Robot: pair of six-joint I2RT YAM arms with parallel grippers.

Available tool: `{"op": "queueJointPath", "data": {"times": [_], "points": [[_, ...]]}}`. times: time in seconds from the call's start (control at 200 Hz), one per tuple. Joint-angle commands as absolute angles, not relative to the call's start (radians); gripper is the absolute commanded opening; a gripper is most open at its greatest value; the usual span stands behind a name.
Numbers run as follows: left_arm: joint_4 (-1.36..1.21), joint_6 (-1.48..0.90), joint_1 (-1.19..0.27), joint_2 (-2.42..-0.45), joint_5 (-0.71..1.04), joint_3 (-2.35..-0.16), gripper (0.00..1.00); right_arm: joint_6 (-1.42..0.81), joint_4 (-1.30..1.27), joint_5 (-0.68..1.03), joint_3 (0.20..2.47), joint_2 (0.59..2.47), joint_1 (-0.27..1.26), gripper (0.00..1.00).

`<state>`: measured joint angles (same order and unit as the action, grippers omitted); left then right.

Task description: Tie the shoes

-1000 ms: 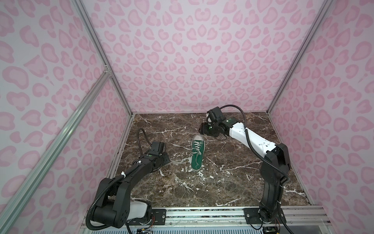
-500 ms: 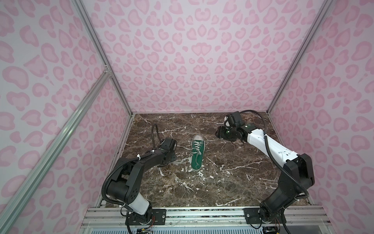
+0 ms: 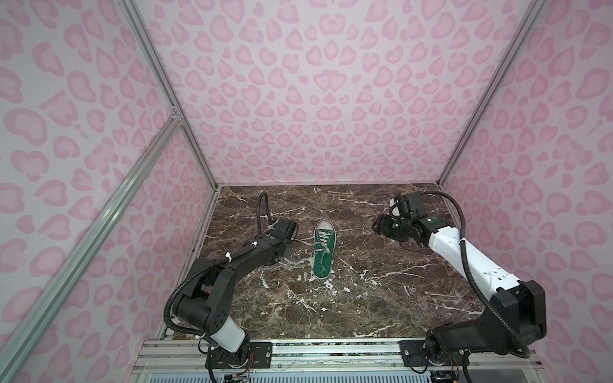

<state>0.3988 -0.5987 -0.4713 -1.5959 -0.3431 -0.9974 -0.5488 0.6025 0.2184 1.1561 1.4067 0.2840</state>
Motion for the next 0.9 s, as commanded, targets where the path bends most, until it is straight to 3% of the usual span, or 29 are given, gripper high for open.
{"op": "queueJointPath", "data": {"times": [0.0, 0.24, 0.475, 0.895], "points": [[0.485, -0.506, -0.508, -1.583, -0.440, -1.105, 0.07, -0.541, 0.604, 0.236, 1.122, 1.371, 0.265, 0.66], [0.494, -0.341, -0.599, -1.649, -0.406, -1.435, 0.06, -0.546, 0.616, 0.248, 1.041, 1.268, 0.221, 0.66], [0.496, -0.240, -0.709, -1.894, -0.304, -1.769, 0.06, -0.552, 0.651, 0.250, 0.968, 1.159, 0.173, 0.66], [0.500, -0.208, -0.907, -2.238, -0.151, -2.075, 0.06, -0.493, 0.764, 0.262, 0.873, 0.952, -0.028, 0.67]]}}
